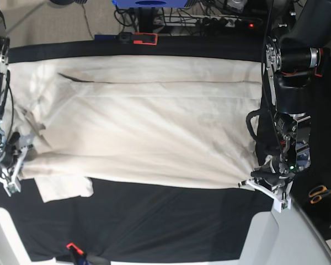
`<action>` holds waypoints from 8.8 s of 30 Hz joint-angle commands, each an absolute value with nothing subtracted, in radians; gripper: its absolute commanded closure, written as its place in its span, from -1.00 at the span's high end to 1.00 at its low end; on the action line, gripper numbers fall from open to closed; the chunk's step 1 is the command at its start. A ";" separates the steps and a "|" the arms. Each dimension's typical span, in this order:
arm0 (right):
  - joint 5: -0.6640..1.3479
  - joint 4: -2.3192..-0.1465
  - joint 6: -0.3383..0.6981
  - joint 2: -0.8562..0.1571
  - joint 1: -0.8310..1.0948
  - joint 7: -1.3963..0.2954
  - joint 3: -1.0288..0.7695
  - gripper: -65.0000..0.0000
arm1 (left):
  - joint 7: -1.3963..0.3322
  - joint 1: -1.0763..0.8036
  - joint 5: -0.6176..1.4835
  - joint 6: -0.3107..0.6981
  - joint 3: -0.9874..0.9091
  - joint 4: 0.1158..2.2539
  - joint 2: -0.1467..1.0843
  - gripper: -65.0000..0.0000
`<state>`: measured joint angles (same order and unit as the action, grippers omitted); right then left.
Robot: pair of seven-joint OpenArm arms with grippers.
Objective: Fold the T-shirt properly
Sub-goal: 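Fold the shirt edge over with both grippers, narrowing the shirt lengthwise, then tuck the loose sleeve flap under with the right gripper, then hold the shirt ends with both grippers and straighten the folded strip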
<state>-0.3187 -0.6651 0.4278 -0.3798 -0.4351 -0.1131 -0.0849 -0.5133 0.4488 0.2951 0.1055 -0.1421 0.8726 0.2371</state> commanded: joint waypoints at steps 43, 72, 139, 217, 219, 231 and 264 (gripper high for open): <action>-0.506 -0.733 0.260 -0.406 -0.364 0.116 -0.093 -0.98 | -0.550 0.232 0.305 0.104 -0.157 1.267 0.266 -1.00; -0.446 -1.026 0.271 -0.384 -0.116 -0.091 -0.179 -0.98 | -0.700 -0.064 0.305 0.104 -0.157 1.564 0.305 -1.00; -0.444 -0.970 0.430 -0.211 -0.360 -0.332 -0.277 0.15 | -0.602 -0.064 0.297 0.102 -0.145 1.336 0.312 -1.00; -0.386 -1.788 0.433 -0.074 0.111 -0.851 -0.272 -1.00 | -0.608 -0.065 0.295 0.102 -0.145 1.408 0.318 -1.00; -0.386 -1.821 0.433 -0.053 0.145 -0.863 -0.272 -1.00 | -0.608 -0.068 0.295 0.102 -0.145 1.408 0.318 -1.00; -0.387 -1.879 0.432 -0.007 0.274 -0.863 -0.275 -1.00 | -0.608 -0.093 0.295 0.102 -0.143 1.409 0.318 -1.00; -0.387 -1.758 0.432 -0.015 0.189 -0.803 -0.271 -1.00 | -0.608 -0.179 0.295 0.102 -0.142 1.431 0.320 -1.00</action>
<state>-0.3809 -1.7454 0.4355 -0.0044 0.1993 -0.8124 -0.2703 -0.6247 -0.1864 0.2947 0.1051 -0.1368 1.4128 0.3054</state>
